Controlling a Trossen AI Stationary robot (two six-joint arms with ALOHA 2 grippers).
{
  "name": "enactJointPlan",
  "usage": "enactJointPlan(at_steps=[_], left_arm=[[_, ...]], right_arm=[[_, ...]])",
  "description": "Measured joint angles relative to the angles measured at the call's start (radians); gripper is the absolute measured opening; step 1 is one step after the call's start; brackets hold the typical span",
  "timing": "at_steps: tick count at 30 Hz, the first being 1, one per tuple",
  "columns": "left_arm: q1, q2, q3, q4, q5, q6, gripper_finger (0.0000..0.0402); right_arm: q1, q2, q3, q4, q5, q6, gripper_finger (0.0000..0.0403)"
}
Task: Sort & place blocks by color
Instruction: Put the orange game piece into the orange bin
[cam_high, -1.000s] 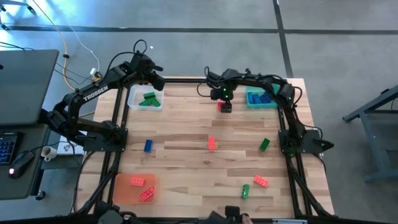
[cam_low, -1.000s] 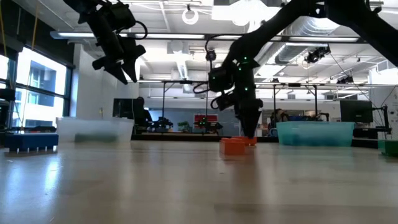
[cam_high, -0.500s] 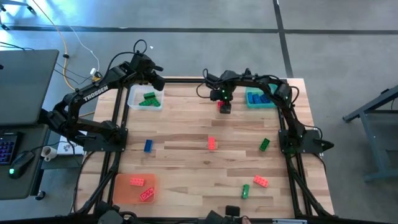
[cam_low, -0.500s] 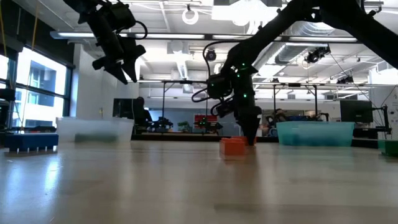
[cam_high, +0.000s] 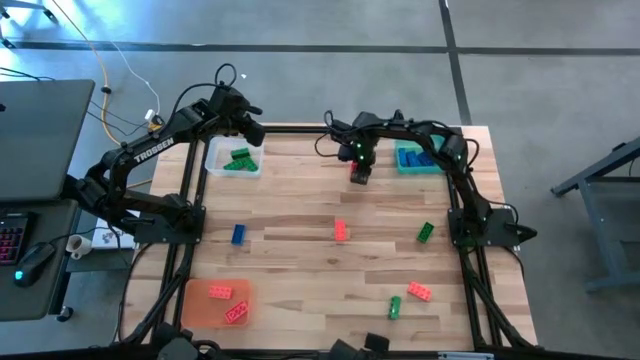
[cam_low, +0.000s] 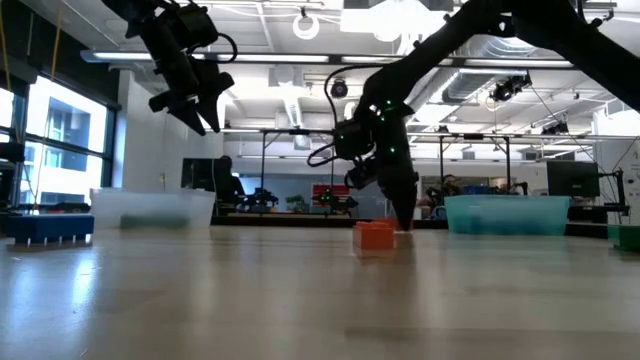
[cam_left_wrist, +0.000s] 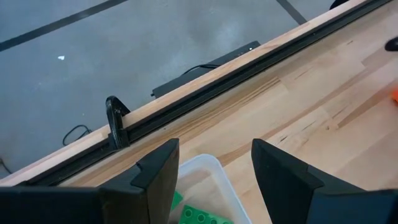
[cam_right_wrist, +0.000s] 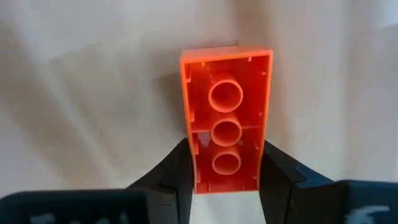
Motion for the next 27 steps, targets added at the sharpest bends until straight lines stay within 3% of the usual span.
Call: enactJointPlan(at_steps=[15,22,27], left_arm=[[-0.001,0.0,0.0,0.0,0.12,0.092,0.0188],[-0.001,0.0,0.0,0.0,0.252,0.118,0.0188],[-0.002,0.0,0.0,0.002,0.268,0.149,0.0188]], right_arm=[[0.103,-0.003,0.311,-0.091,-0.044,0.056,0.0109],[0.173,-0.003,0.482,-0.163,-0.035,0.093,0.0109],[0.221,-0.004,0.629,-0.194,0.018,0.102,0.0109]])
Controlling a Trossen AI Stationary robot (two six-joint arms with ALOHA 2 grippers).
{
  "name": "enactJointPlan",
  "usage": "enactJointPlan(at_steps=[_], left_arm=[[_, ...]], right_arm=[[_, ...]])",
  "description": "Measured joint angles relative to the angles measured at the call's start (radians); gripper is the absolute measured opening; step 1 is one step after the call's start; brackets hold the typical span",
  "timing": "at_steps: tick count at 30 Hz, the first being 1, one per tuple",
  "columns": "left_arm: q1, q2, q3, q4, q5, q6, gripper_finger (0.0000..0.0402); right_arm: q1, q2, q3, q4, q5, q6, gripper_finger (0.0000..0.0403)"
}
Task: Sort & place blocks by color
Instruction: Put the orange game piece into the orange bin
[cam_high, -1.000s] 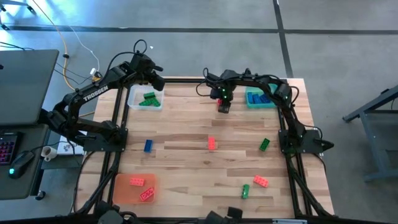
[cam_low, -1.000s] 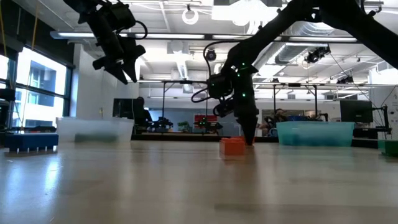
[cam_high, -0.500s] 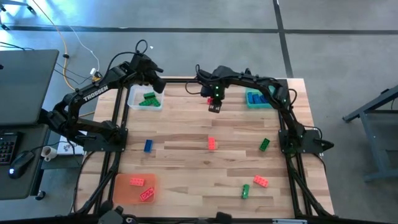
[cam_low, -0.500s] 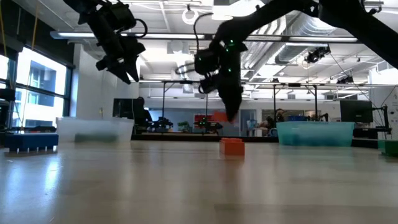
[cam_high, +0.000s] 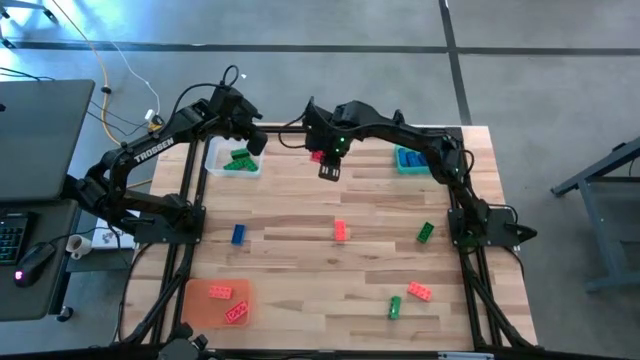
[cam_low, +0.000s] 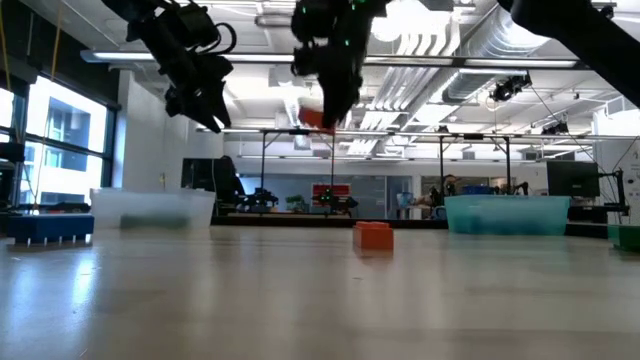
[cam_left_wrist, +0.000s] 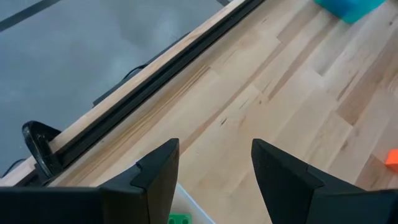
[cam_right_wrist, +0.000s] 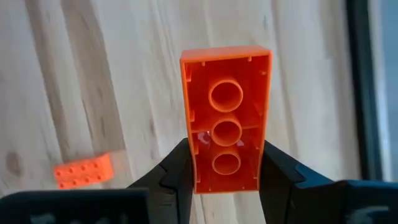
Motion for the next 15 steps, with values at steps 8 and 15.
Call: enactJointPlan(at_steps=[8,15], left_arm=[[-0.023,0.0,0.0,0.058,0.014,0.001,0.0188],[-0.075,0.0,0.0,0.169,0.129,0.0,0.0188]], right_arm=[[0.029,-0.132,-0.022,0.014,0.05,0.087,0.0109],[0.057,-0.249,-0.023,0.014,0.134,0.133,0.0109]])
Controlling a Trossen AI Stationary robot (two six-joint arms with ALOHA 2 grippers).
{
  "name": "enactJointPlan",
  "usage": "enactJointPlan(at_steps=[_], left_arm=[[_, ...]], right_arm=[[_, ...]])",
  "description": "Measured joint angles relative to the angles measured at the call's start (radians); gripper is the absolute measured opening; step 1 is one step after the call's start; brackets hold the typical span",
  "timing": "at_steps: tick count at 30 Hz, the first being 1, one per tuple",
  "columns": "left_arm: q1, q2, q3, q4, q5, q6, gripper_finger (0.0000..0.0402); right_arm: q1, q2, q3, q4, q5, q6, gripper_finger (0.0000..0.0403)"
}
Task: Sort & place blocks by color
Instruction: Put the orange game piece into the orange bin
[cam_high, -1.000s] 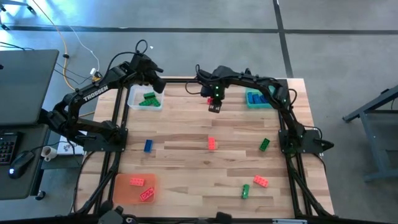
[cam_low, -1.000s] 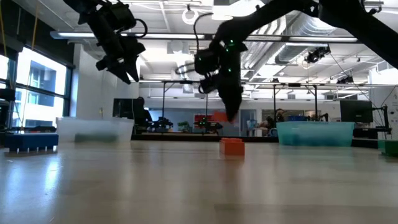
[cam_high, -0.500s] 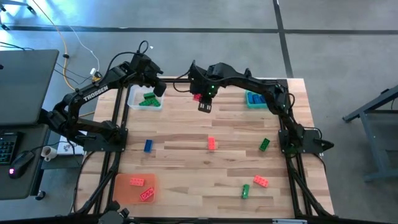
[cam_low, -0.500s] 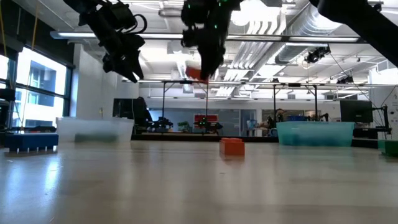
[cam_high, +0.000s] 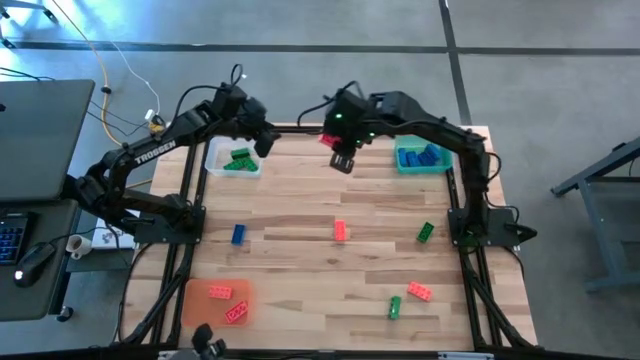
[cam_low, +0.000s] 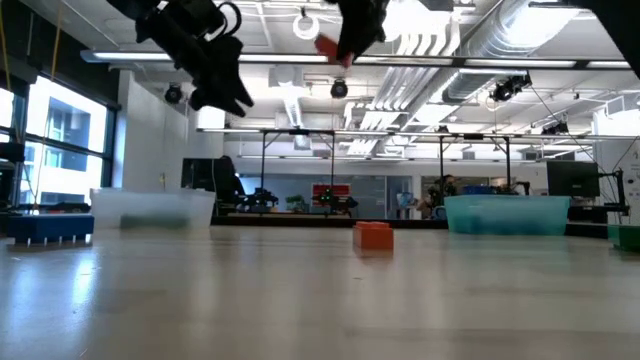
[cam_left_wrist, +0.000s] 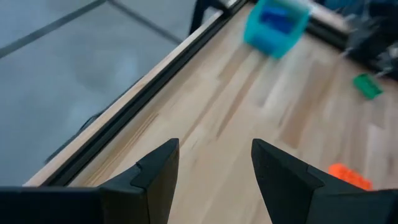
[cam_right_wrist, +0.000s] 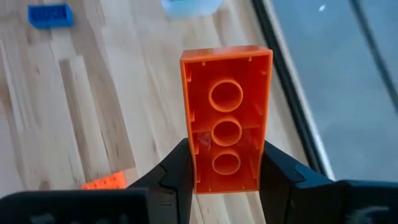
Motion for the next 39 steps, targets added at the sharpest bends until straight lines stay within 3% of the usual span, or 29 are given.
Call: enactJointPlan(at_steps=[11,22,30,39], left_arm=[[-0.129,0.0,0.0,0.226,0.056,-0.027,0.0188],[-0.229,0.0,0.0,0.468,0.055,-0.055,0.0188],[-0.255,0.0,0.0,0.488,0.047,-0.053,0.0188],[-0.268,0.0,0.0,0.488,0.047,-0.035,0.0201]], right_arm=[[0.062,-0.136,0.0,-0.085,0.219,0.111,0.0109],[0.154,-0.146,-0.035,-0.156,0.299,0.22,0.0109],[0.2,-0.195,-0.239,-0.094,0.348,0.263,0.0109],[0.199,-0.366,-0.564,0.172,0.28,0.311,0.0109]])
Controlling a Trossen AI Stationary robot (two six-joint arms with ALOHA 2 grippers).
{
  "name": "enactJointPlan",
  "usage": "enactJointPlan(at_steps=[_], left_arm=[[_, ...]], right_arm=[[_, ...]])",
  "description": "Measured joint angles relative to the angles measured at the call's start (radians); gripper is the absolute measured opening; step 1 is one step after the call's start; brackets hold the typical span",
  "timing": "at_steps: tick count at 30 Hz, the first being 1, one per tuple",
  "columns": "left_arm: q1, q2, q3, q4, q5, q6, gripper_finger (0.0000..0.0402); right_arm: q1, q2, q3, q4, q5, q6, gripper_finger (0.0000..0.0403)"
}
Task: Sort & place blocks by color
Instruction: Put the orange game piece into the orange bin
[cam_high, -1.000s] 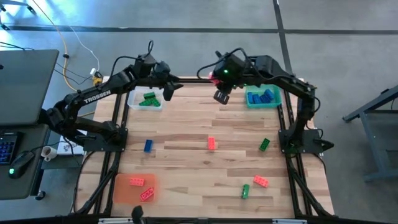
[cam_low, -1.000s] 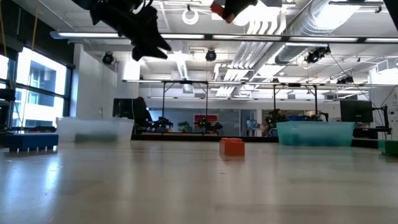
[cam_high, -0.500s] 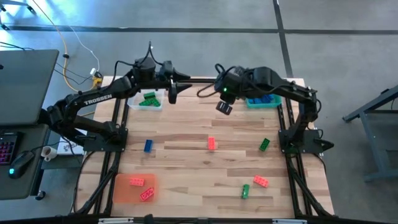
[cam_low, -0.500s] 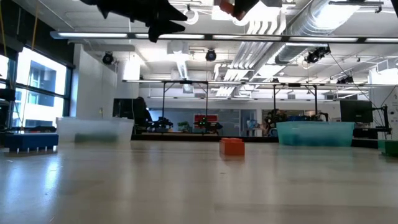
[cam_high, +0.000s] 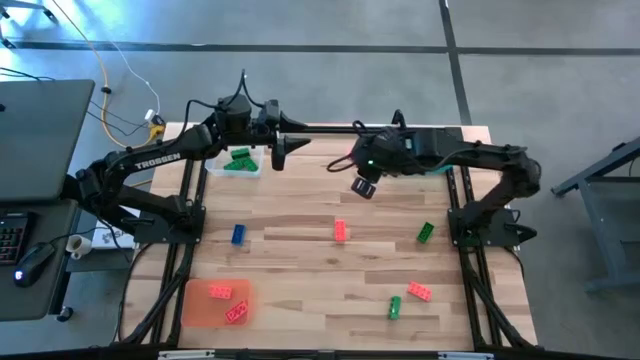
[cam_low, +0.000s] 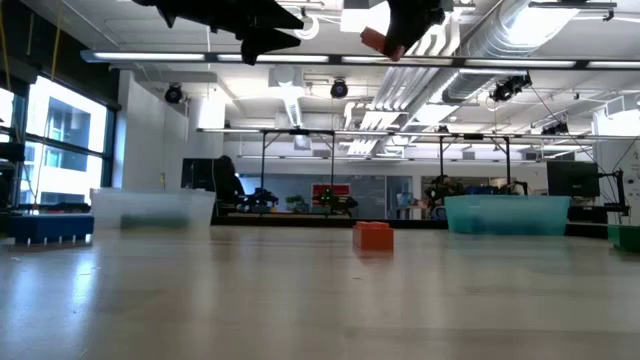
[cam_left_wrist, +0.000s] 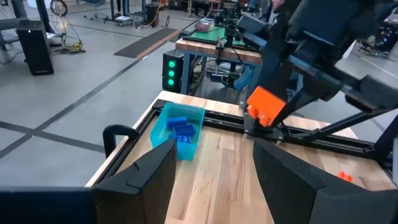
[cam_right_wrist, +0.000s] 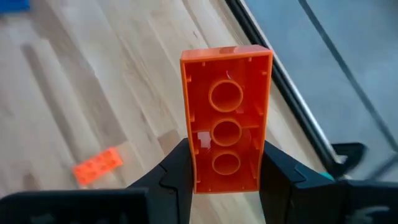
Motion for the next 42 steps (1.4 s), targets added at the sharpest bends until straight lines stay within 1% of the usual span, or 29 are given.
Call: enactJointPlan(at_steps=[6,10,13,15,20,22,29,32,36,42], left_arm=[[0.0,0.0,0.0,0.001,-0.016,-0.057,0.0243],[-0.008,0.0,0.0,0.0,-0.002,-0.1,0.0274],[-0.03,0.0,0.0,0.001,0.003,-0.109,0.0283],[-0.05,0.0,0.0,0.005,0.0,-0.13,0.0284],[-0.104,0.0,0.0,0.065,0.043,-0.141,0.0281],[-0.132,0.0,0.0,0.091,0.045,-0.141,0.0281],[-0.212,0.0,0.0,0.13,0.044,-0.13,0.0281],[-0.244,0.0,0.0,0.15,0.009,-0.105,0.0281],[-0.279,0.0,0.0,0.162,-0.081,-0.07,0.0281],[-0.304,0.0,0.0,0.164,-0.122,-0.07,0.028]], right_arm=[[-0.001,-0.143,-0.193,0.3,-0.031,-0.038,0.0109],[-0.009,-0.213,-0.299,0.504,-0.042,-0.092,0.0109],[-0.019,-0.241,-0.366,0.652,-0.103,-0.125,0.0109],[-0.028,-0.249,-0.396,0.72,-0.155,-0.142,0.0109],[-0.045,-0.251,-0.43,0.791,-0.28,-0.167,0.0109],[-0.045,-0.251,-0.437,0.818,-0.322,-0.183,0.0109],[-0.045,-0.251,-0.437,0.865,-0.428,-0.23,0.0109],[-0.045,-0.244,-0.437,0.876,-0.457,-0.237,0.0109],[-0.045,-0.236,-0.436,0.912,-0.487,-0.254,0.0109],[-0.049,-0.2,-0.436,0.991,-0.539,-0.254,0.0109]])
